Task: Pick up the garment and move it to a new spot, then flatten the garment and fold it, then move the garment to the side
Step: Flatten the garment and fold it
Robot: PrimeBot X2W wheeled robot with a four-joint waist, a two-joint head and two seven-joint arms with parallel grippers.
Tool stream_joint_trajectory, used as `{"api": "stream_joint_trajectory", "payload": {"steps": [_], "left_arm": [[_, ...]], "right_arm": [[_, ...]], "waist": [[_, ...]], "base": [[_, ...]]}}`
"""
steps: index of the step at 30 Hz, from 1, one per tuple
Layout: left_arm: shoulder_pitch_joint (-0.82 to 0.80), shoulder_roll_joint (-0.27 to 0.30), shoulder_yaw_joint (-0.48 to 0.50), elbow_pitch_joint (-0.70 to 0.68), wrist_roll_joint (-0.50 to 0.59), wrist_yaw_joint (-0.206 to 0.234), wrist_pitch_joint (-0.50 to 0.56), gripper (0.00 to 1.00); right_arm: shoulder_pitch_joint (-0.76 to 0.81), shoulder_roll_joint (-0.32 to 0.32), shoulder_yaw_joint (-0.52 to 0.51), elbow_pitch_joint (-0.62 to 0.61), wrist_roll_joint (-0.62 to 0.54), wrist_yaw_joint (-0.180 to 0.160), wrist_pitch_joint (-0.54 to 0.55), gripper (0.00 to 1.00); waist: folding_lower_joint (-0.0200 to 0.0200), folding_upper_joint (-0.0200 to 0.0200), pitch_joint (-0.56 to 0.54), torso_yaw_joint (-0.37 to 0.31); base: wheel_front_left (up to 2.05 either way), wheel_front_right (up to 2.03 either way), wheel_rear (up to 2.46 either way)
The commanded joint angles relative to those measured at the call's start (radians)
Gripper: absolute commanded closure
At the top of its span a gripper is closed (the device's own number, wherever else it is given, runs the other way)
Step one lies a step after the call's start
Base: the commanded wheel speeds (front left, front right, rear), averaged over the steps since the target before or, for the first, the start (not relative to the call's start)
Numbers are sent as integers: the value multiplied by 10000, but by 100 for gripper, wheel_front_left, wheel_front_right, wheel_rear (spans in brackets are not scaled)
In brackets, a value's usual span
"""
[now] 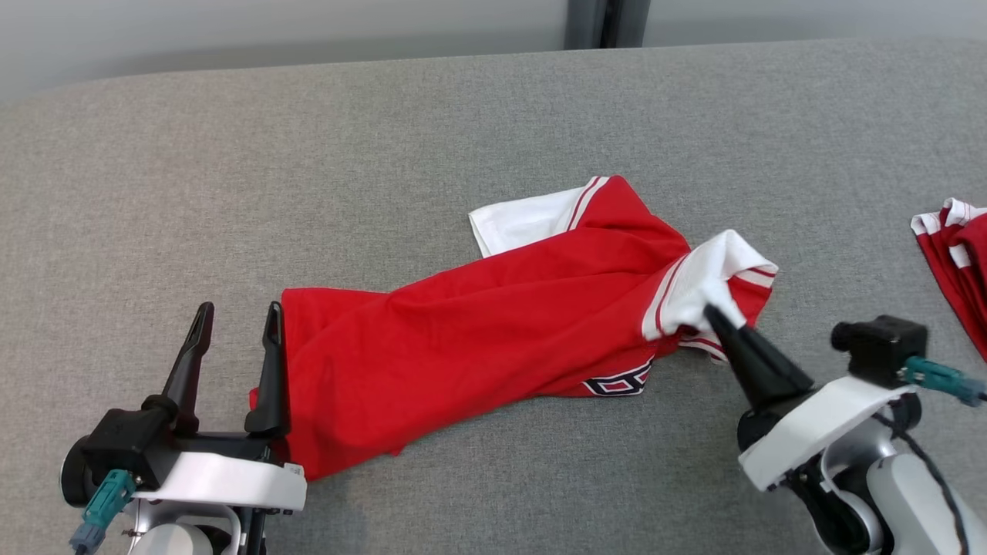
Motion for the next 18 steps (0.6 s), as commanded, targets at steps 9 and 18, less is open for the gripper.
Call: {"api": "stream_joint_trajectory", "payload": {"steps": [9,18], "left_arm": [[-136,69,25,23,-56,63,-70,0],[-242,35,-98,39,-114,37,-51,0]], "right_arm": [[133,17,-505,-2120,-1255,0,-1421,100],[663,321,-319,-1351,-1683,0,142,100]], "waist": [[0,0,-9,-150],[0,0,51,-158]], "base": [[0,0,0],[0,0,0]]}}
